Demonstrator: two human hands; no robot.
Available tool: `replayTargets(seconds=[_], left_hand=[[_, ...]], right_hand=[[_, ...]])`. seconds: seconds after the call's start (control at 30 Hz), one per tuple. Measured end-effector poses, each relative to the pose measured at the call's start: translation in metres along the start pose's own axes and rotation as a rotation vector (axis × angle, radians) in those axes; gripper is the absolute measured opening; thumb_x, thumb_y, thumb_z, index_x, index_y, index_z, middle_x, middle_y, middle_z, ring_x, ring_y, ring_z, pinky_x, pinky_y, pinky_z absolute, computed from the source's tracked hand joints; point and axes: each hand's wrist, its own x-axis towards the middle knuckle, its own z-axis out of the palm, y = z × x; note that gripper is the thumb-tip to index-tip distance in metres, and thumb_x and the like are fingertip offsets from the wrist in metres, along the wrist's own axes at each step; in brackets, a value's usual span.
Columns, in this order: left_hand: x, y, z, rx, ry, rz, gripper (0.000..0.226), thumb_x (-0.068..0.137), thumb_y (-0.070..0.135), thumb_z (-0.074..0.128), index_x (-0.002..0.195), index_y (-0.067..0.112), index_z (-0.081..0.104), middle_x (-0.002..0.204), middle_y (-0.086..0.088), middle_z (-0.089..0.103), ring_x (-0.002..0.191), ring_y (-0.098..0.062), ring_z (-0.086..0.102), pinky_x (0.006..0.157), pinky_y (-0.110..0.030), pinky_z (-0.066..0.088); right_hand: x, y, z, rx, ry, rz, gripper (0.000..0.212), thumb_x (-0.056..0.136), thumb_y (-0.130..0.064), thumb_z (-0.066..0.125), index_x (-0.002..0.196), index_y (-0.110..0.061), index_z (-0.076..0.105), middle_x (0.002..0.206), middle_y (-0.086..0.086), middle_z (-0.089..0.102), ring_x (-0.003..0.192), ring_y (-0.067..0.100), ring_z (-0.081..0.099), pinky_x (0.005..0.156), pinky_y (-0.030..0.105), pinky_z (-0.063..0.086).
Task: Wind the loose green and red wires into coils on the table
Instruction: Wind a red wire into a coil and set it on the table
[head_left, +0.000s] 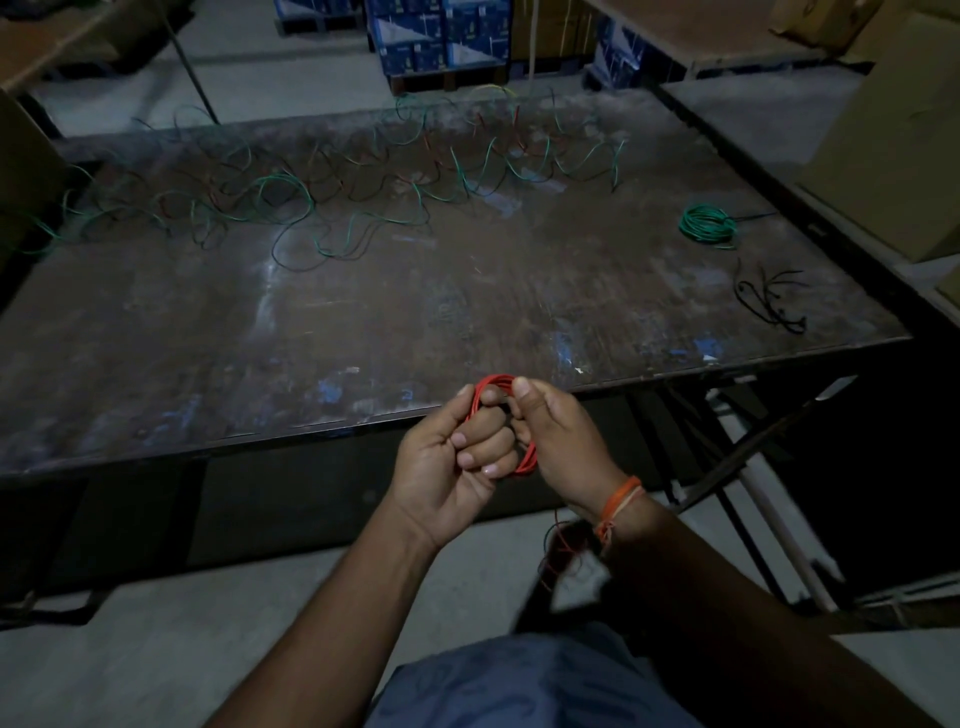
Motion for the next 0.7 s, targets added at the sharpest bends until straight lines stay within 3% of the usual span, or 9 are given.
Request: replayTargets(seconds=[0.07, 0.17, 0.23, 0.37, 0.43, 0.6, 0.7], left_hand=[[0.0, -0.001, 0.0, 0.009, 0.017, 0.021, 0.029, 0.105, 0.028, 0.03, 0.094, 0.011, 0.051, 0.052, 0.01, 0.026, 0.042, -0.005, 0.024, 0.046, -0.02, 0.034], [-0.001, -0.003, 0.001, 0.027, 0.064, 0.057, 0.034, 0.106, 0.028, 0.028, 0.09, 0.011, 0.053, 0.047, 0.01, 0.033, 0.038, -0.003, 0.031, 0.044, -0.019, 0.034], [-0.001, -0.003, 0.001, 0.031, 0.085, 0.076, 0.035, 0.105, 0.028, 0.03, 0.087, 0.011, 0.055, 0.046, 0.01, 0.033, 0.037, -0.002, 0.031, 0.042, -0.018, 0.03], [-0.001, 0.004, 0.001, -0.029, 0.116, 0.09, 0.03, 0.104, 0.027, 0.033, 0.086, 0.013, 0.052, 0.046, 0.01, 0.033, 0.035, -0.003, 0.032, 0.04, -0.016, 0.02], [-0.001, 0.007, 0.001, -0.05, 0.152, 0.098, 0.028, 0.103, 0.026, 0.034, 0.084, 0.013, 0.051, 0.045, 0.011, 0.032, 0.034, -0.003, 0.031, 0.039, -0.016, 0.019], [-0.002, 0.004, 0.003, -0.027, 0.165, 0.07, 0.028, 0.101, 0.026, 0.035, 0.082, 0.014, 0.051, 0.046, 0.011, 0.031, 0.035, -0.003, 0.03, 0.039, -0.017, 0.021], [-0.003, 0.006, 0.005, -0.01, 0.17, 0.045, 0.029, 0.1, 0.028, 0.036, 0.079, 0.015, 0.05, 0.046, 0.011, 0.028, 0.036, -0.004, 0.022, 0.04, -0.019, 0.018]], right_hand=[[0.0, -0.001, 0.0, 0.023, -0.008, 0.008, 0.069, 0.091, -0.075, 0.045, 0.101, -0.009, 0.063, 0.081, 0.02, 0.06, 0.077, 0.028, 0.057, 0.073, 0.065, 0.051], [0.001, 0.0, 0.001, 0.042, -0.011, -0.002, 0.067, 0.094, -0.071, 0.046, 0.101, -0.006, 0.062, 0.084, 0.037, 0.056, 0.076, 0.031, 0.056, 0.071, 0.069, 0.048], [0.0, -0.003, 0.001, 0.059, -0.016, -0.003, 0.066, 0.095, -0.068, 0.048, 0.099, -0.004, 0.061, 0.079, 0.036, 0.053, 0.072, 0.031, 0.054, 0.068, 0.066, 0.047], [-0.001, -0.004, -0.008, 0.023, -0.076, -0.017, 0.048, 0.104, -0.05, 0.045, 0.094, -0.008, 0.065, 0.069, 0.012, 0.055, 0.065, 0.022, 0.05, 0.062, 0.034, 0.043], [-0.003, -0.003, -0.011, -0.039, -0.111, -0.035, 0.042, 0.103, -0.049, 0.045, 0.091, -0.015, 0.066, 0.069, 0.003, 0.057, 0.062, 0.013, 0.052, 0.059, 0.026, 0.042], [-0.004, 0.0, -0.008, -0.195, -0.037, -0.085, 0.044, 0.096, -0.056, 0.043, 0.076, -0.019, 0.056, 0.059, -0.006, 0.048, 0.057, 0.014, 0.045, 0.059, 0.034, 0.037], [-0.007, -0.001, -0.009, -0.257, -0.034, -0.121, 0.04, 0.105, -0.043, 0.045, 0.077, -0.016, 0.056, 0.06, -0.005, 0.048, 0.056, 0.012, 0.046, 0.057, 0.032, 0.038]])
